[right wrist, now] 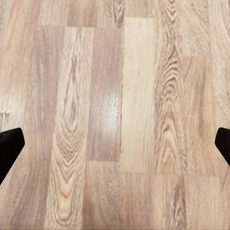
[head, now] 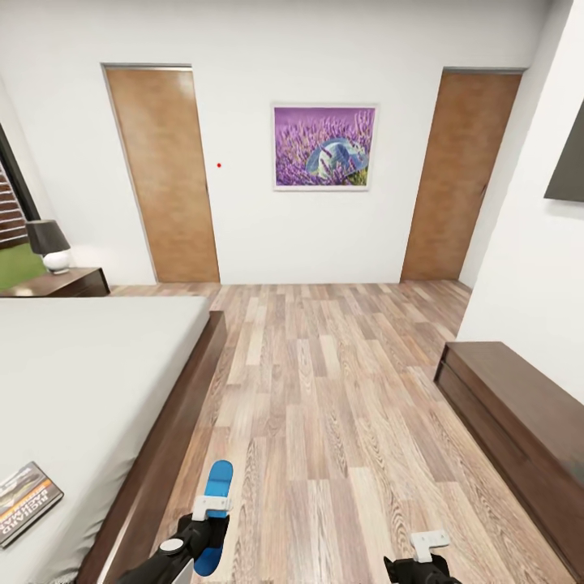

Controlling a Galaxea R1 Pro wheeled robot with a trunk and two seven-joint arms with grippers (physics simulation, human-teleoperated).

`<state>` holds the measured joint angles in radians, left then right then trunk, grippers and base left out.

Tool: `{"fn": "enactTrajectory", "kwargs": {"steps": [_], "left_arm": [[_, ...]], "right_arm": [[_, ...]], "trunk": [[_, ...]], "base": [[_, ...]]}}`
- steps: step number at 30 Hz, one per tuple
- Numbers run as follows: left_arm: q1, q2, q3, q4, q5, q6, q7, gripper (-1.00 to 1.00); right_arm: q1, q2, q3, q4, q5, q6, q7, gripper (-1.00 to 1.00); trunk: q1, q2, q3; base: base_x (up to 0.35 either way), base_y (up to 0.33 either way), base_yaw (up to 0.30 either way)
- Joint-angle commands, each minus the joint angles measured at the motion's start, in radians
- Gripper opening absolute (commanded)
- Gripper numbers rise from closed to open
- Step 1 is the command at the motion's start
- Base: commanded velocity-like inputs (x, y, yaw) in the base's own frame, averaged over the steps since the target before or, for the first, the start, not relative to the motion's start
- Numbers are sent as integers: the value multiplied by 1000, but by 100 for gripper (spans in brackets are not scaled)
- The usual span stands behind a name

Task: In the bedroom, move the book from the bed onto either nightstand, and place the two sandals side by side next to the bed.

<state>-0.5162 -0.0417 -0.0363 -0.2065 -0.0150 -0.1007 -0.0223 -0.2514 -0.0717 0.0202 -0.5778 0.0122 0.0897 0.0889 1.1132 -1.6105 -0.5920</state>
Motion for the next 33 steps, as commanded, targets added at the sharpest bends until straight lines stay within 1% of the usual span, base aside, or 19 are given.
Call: {"fn": "enactTrajectory", "kwargs": {"steps": [1,9,33], "left_arm": [[-1,0,-4,1,-2,-4,1,-100],[-1,0,-4,1,-3,-4,1,-100],[-1,0,-5,2,-3,-4,1,-100]], "right_arm": [[0,-1,2,-2,1,6,2,100],[0,0,4,-2,3,5,2,100],[0,0,6,-2,7,6,2,100]], "trunk": [[0,0,-2],[0,0,-5],[0,0,-6]], "base": [[75,-48,0],[195,-92,0],[275,-118,0]]}}
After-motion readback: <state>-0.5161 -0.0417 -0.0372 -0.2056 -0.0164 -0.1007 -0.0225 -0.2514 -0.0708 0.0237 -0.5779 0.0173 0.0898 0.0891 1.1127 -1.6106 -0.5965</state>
